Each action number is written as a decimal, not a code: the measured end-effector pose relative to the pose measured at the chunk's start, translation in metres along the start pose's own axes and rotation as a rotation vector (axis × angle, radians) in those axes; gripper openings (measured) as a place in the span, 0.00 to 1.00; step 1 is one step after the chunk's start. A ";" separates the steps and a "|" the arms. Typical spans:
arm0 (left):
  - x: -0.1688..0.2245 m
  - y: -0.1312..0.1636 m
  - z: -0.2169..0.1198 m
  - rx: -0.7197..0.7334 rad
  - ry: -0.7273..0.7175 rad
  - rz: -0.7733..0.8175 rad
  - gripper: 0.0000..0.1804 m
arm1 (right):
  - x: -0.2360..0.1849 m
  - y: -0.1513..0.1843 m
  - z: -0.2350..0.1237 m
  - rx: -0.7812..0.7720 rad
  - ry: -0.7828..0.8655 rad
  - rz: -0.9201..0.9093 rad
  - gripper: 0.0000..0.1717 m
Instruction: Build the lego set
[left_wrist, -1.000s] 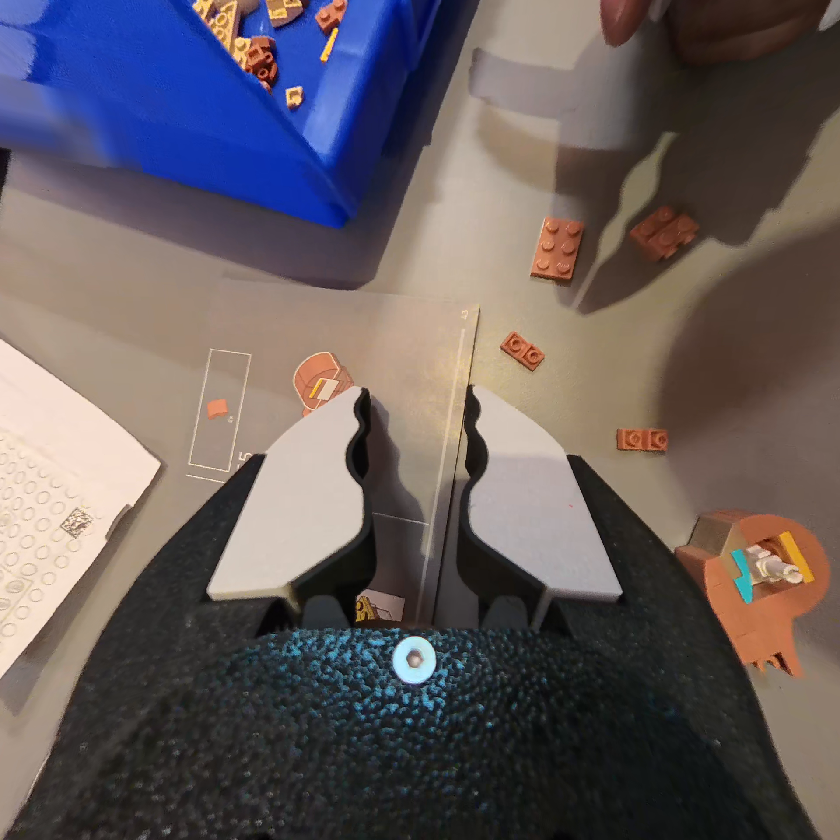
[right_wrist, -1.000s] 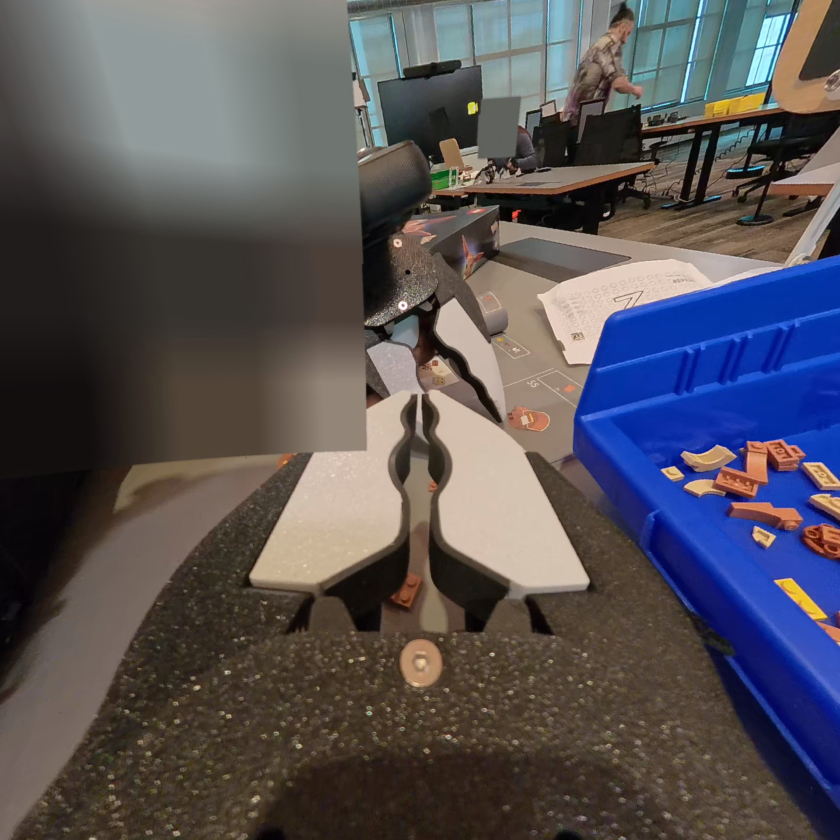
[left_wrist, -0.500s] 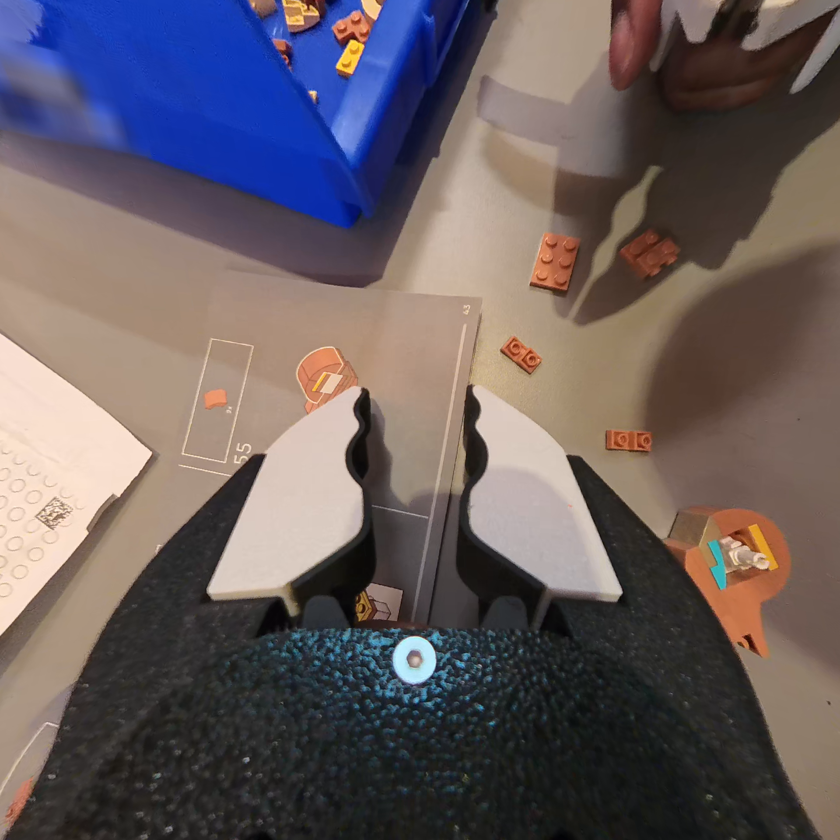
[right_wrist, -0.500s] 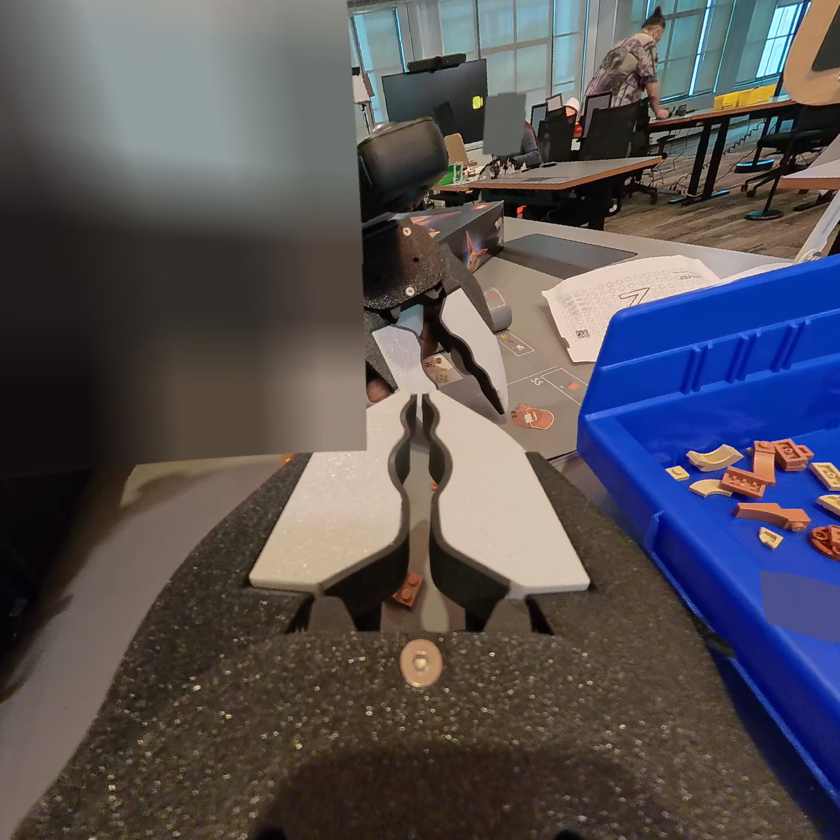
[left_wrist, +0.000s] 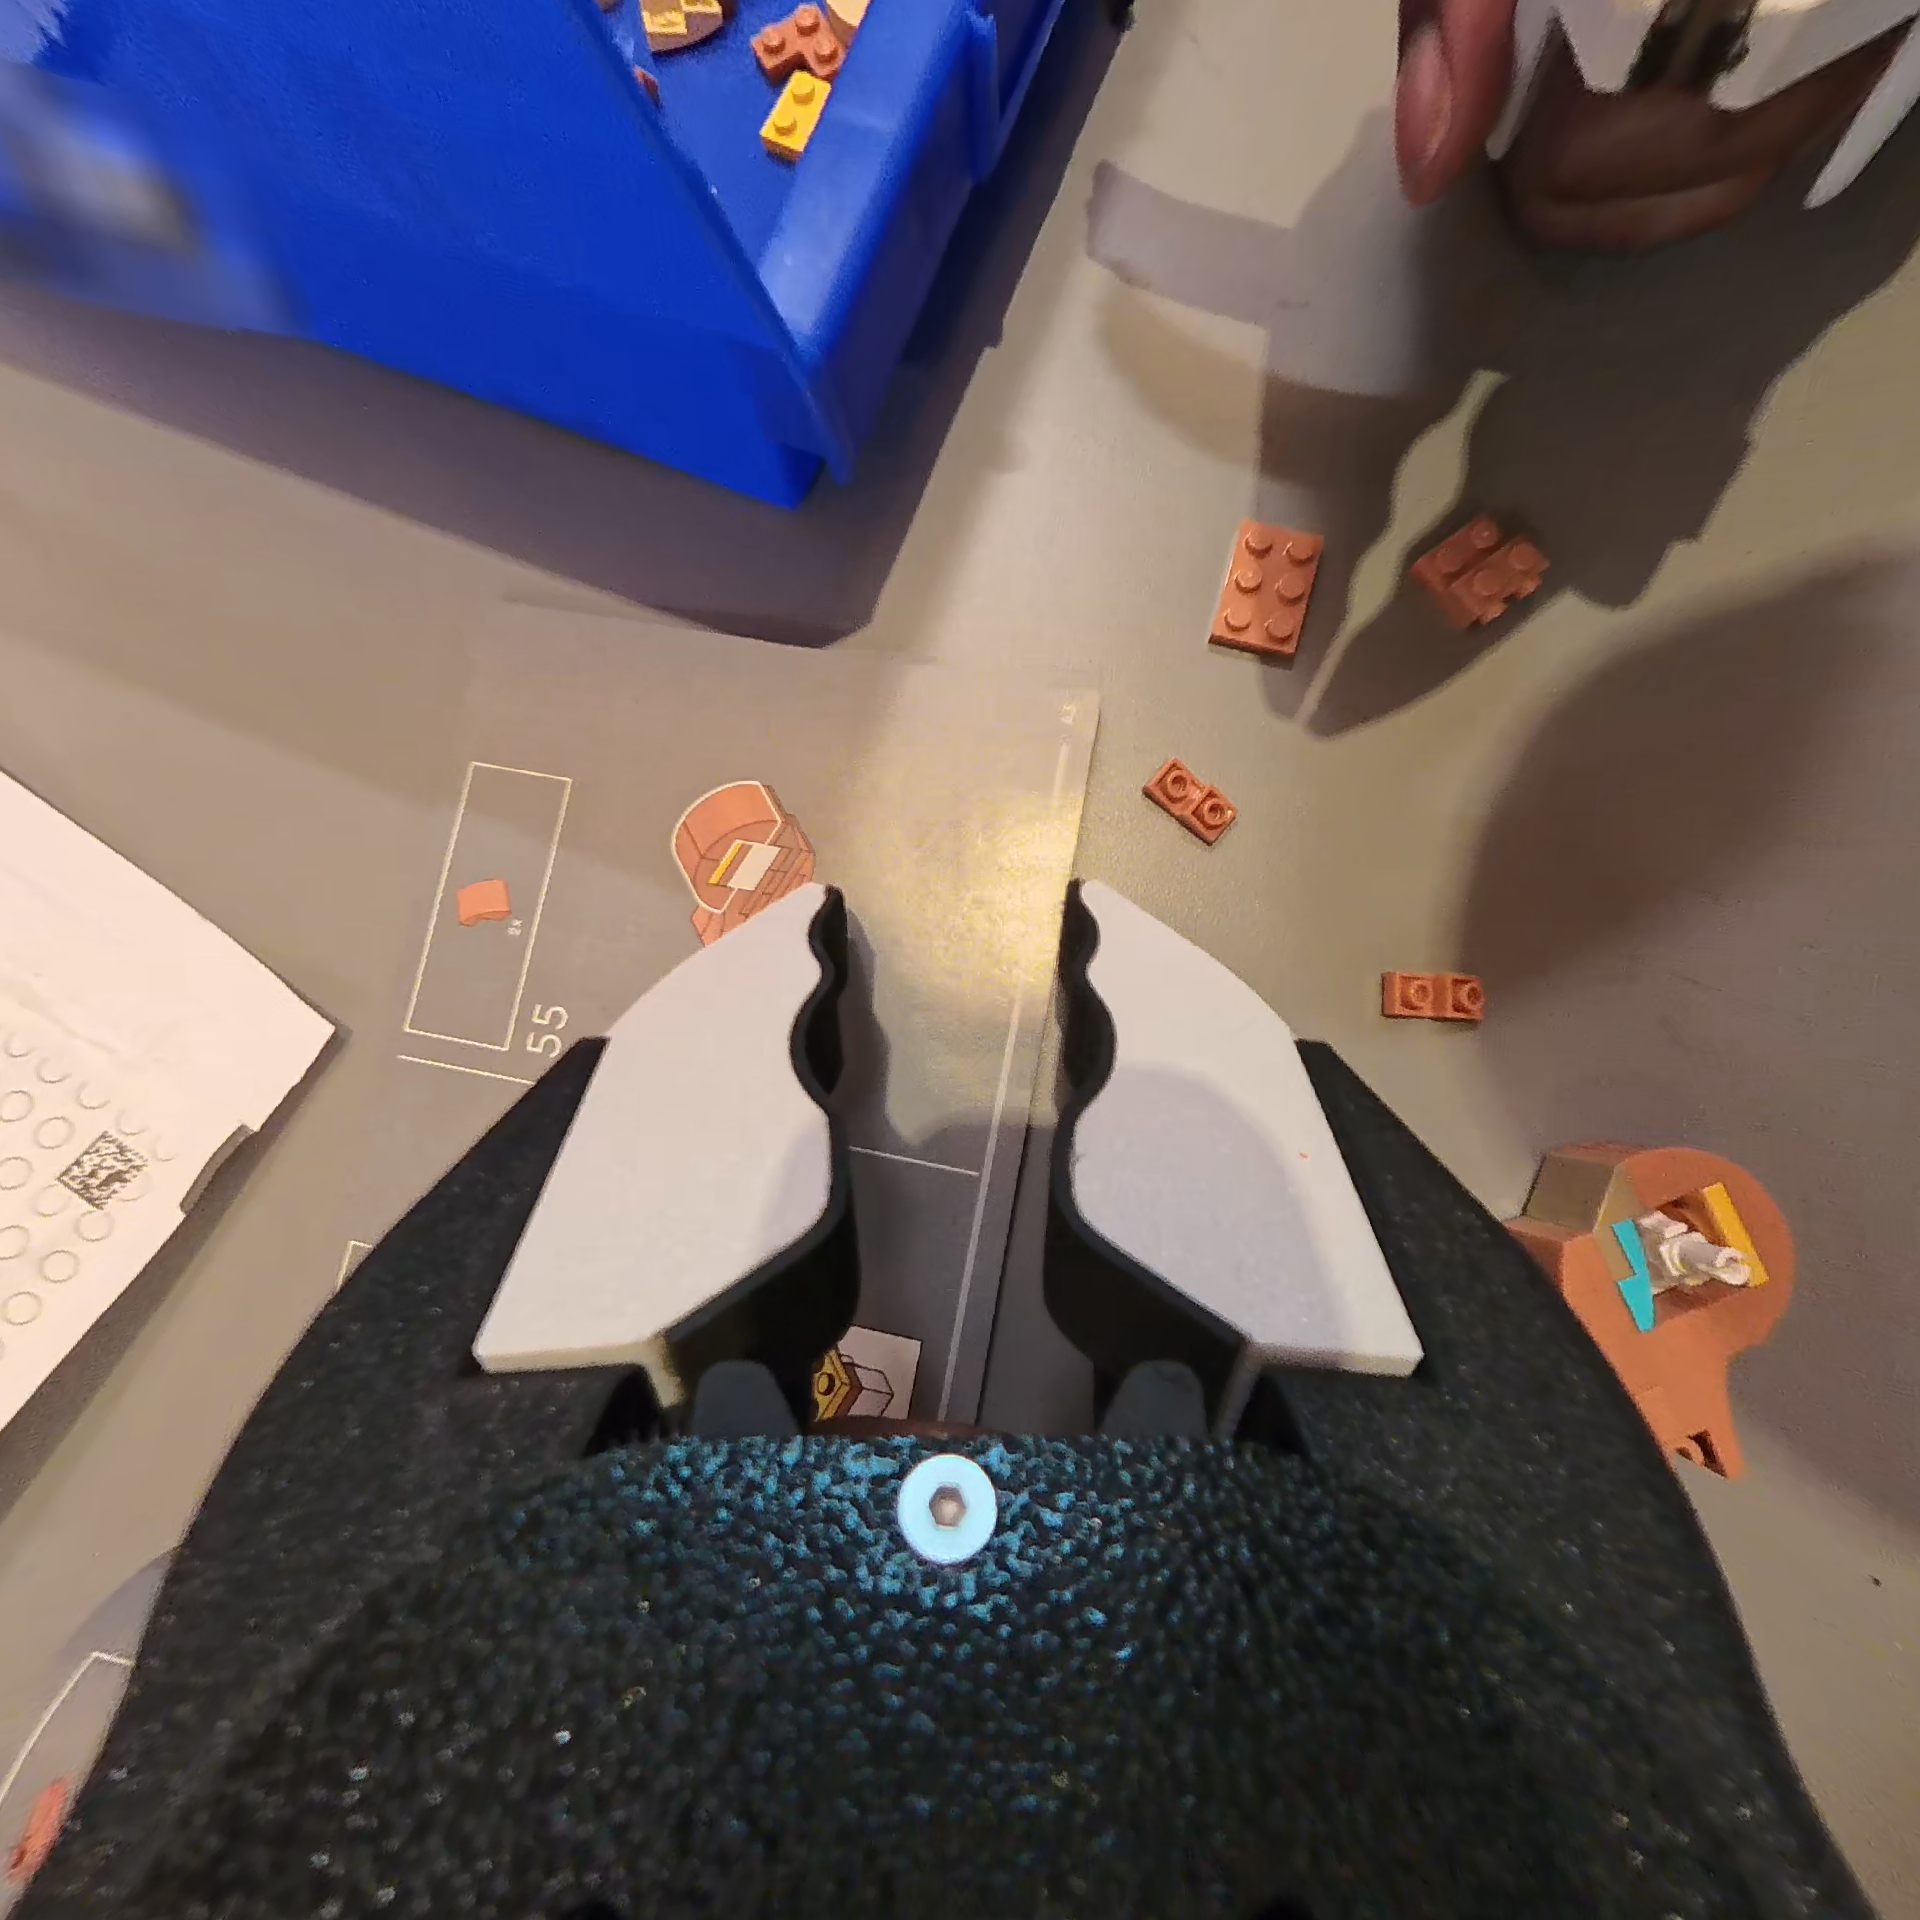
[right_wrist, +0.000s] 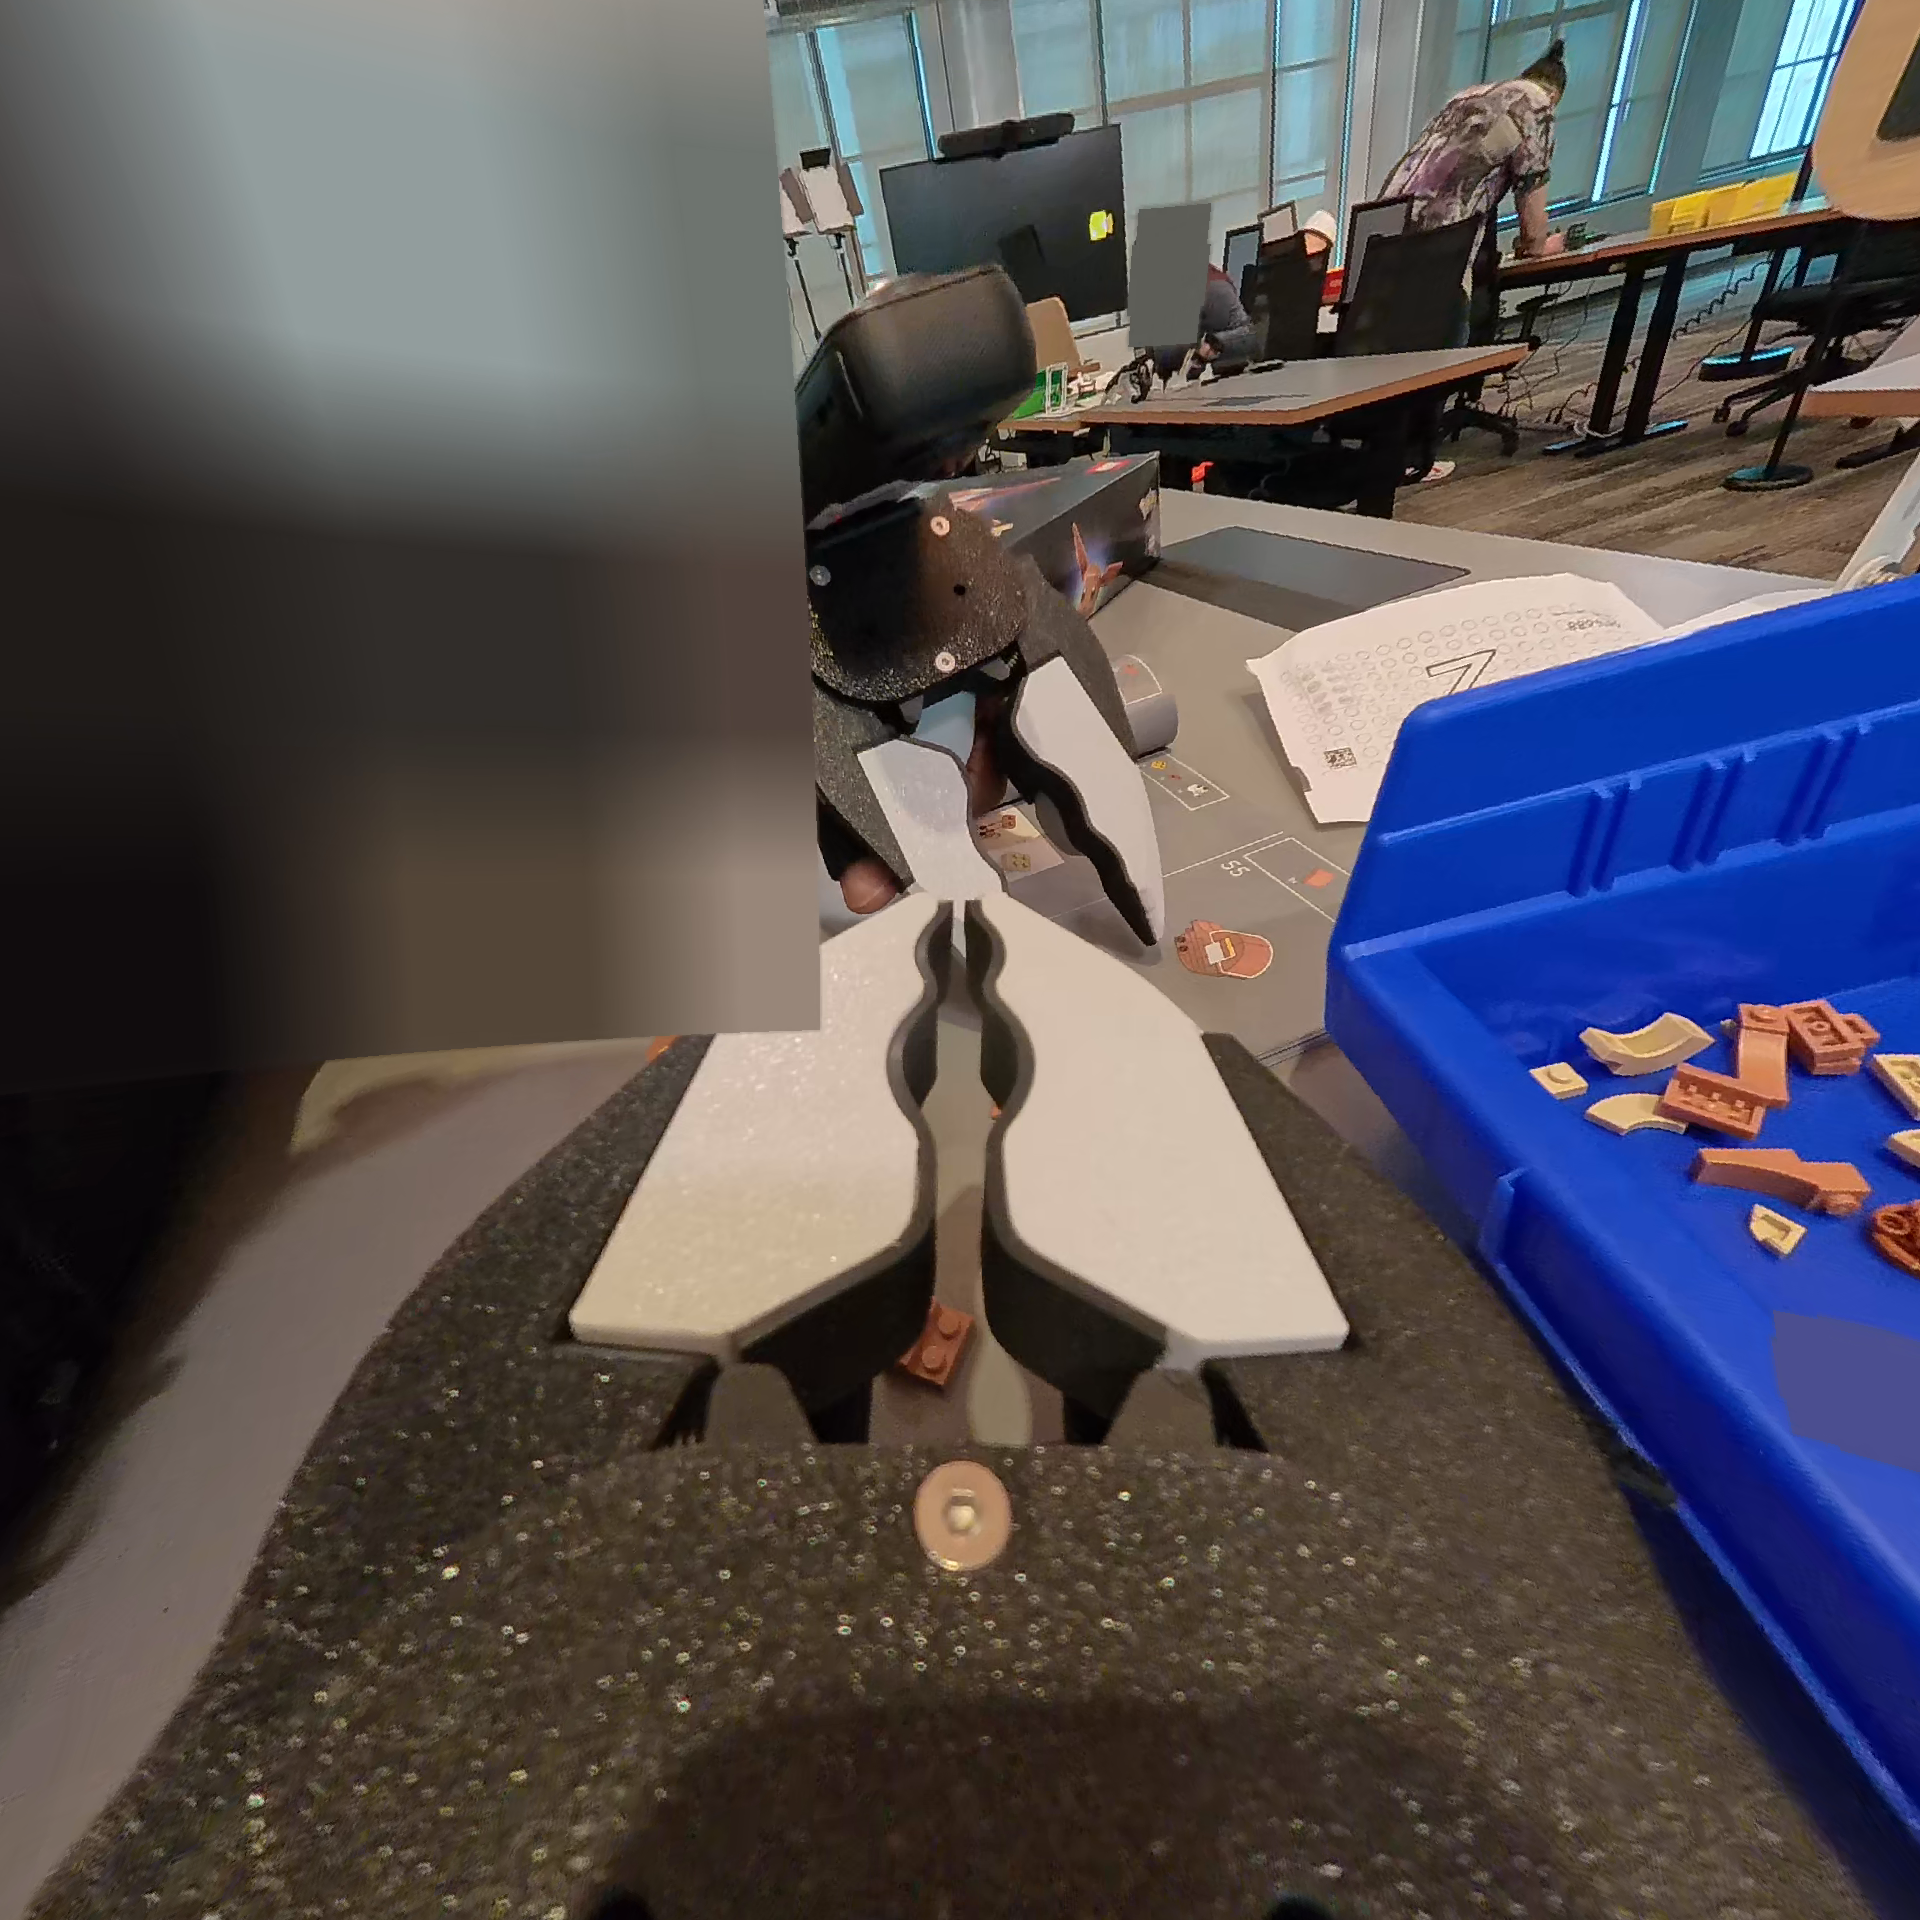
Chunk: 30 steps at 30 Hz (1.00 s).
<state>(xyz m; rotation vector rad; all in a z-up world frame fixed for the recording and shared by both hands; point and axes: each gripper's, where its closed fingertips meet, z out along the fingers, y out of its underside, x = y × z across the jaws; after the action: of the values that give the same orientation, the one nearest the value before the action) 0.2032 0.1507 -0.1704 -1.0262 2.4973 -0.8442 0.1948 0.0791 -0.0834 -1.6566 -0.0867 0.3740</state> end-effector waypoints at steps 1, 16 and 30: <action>0.000 0.000 0.000 0.001 -0.001 -0.002 0.21 | 0.000 0.000 0.000 0.000 0.000 0.000 0.01; 0.000 0.003 0.003 -0.020 -0.011 0.009 0.21 | 0.000 0.000 0.000 0.001 -0.001 0.001 0.01; 0.000 0.003 0.003 -0.021 -0.007 0.008 0.21 | 0.000 0.000 0.000 0.001 -0.003 0.002 0.01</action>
<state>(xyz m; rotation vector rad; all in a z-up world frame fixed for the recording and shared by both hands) 0.2026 0.1512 -0.1743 -1.0234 2.5076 -0.8129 0.1945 0.0794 -0.0832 -1.6554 -0.0871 0.3776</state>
